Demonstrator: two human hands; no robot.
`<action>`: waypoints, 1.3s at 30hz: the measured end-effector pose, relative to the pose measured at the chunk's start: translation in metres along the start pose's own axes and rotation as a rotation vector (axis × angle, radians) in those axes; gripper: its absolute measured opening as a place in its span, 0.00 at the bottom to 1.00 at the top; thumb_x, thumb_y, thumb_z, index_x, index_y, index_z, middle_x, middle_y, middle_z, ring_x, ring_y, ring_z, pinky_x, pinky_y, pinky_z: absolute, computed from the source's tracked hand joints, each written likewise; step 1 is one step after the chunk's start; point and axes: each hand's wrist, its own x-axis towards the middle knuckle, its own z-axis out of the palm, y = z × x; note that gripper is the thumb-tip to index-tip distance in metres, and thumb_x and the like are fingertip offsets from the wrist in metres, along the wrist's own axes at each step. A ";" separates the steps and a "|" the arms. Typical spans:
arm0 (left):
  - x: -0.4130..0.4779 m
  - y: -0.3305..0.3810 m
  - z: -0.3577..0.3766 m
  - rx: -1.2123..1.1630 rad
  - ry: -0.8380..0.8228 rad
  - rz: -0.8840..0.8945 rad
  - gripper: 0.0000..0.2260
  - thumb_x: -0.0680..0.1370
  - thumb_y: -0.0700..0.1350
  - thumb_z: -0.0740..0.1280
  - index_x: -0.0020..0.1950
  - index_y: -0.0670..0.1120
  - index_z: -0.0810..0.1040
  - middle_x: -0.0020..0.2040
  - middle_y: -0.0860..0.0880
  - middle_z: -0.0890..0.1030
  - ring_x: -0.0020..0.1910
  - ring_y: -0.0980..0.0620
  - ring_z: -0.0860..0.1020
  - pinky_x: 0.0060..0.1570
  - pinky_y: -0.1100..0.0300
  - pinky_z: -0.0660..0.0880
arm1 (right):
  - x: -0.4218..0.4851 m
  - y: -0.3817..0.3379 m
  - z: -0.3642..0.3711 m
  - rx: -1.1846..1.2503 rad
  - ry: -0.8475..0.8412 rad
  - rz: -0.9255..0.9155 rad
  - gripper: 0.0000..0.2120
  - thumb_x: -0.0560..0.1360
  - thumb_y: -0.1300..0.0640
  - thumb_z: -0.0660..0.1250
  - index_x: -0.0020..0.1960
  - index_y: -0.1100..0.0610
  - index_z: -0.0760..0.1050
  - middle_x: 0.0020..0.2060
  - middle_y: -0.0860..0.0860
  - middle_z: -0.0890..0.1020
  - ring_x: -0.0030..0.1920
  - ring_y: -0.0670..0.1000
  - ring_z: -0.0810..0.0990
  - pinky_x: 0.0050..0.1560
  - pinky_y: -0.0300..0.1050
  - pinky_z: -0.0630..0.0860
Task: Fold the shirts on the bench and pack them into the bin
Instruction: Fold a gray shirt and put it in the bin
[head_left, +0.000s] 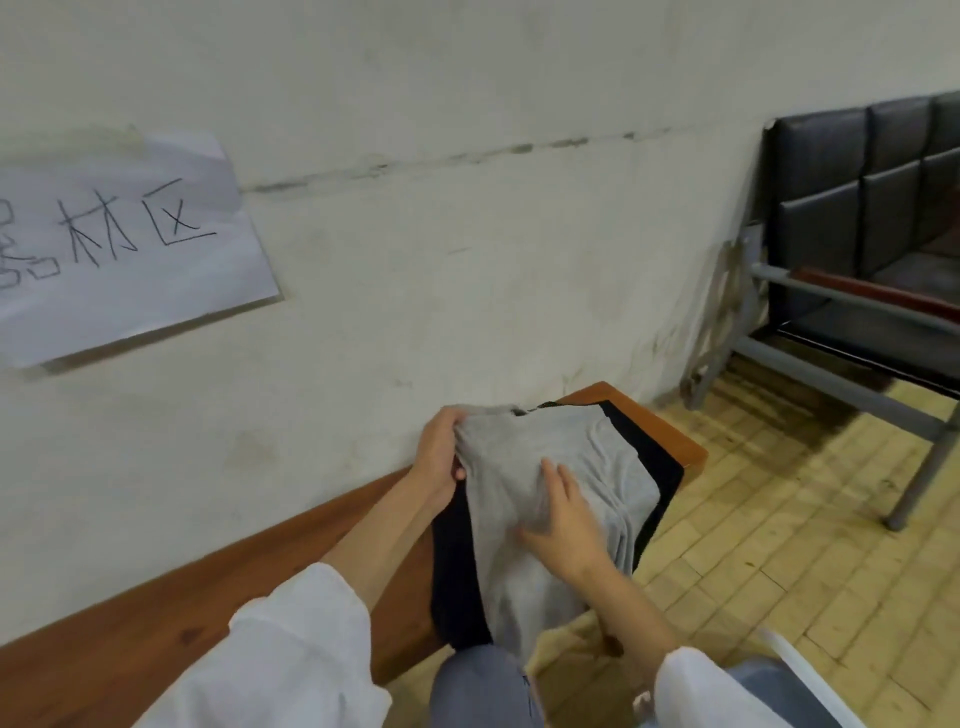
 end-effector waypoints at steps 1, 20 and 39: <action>-0.007 0.007 -0.004 -0.047 0.013 -0.003 0.11 0.76 0.41 0.58 0.35 0.46 0.74 0.25 0.52 0.70 0.20 0.56 0.64 0.18 0.68 0.54 | -0.005 -0.012 -0.003 -0.039 -0.019 -0.046 0.46 0.72 0.48 0.70 0.78 0.51 0.43 0.77 0.54 0.47 0.77 0.54 0.48 0.74 0.48 0.53; -0.097 0.073 -0.349 -0.018 0.857 0.175 0.08 0.77 0.41 0.60 0.44 0.37 0.75 0.44 0.41 0.76 0.46 0.43 0.75 0.43 0.54 0.69 | -0.125 -0.291 0.195 0.264 -0.625 -0.156 0.31 0.76 0.36 0.58 0.73 0.49 0.59 0.69 0.47 0.68 0.67 0.51 0.69 0.66 0.47 0.67; -0.127 -0.086 -0.289 1.590 -0.444 0.528 0.20 0.75 0.56 0.64 0.63 0.49 0.73 0.67 0.48 0.69 0.66 0.49 0.65 0.66 0.53 0.62 | -0.032 -0.150 0.167 -0.662 -0.348 0.117 0.19 0.77 0.41 0.59 0.58 0.55 0.71 0.63 0.55 0.73 0.63 0.57 0.71 0.62 0.52 0.66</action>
